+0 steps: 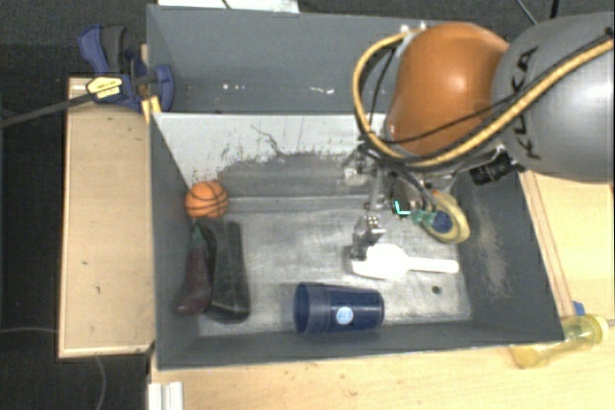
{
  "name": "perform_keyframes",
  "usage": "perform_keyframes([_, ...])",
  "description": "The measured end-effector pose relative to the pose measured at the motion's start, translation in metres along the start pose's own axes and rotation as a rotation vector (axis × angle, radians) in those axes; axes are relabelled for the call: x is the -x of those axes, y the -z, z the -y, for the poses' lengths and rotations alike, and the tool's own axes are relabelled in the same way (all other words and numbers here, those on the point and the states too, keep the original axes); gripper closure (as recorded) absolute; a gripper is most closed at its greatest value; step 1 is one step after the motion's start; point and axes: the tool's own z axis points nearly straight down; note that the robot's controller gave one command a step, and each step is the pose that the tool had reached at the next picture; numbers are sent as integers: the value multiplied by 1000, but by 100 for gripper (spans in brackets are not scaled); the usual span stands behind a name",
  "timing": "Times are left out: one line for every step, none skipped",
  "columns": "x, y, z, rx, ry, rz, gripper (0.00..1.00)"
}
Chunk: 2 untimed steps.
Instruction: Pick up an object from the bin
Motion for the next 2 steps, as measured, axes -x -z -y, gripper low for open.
perform_keyframes([2, 4, 0, 0, -2, 8, 0])
perform_keyframes([-11, -60, 43, 0, 39, 13, 0])
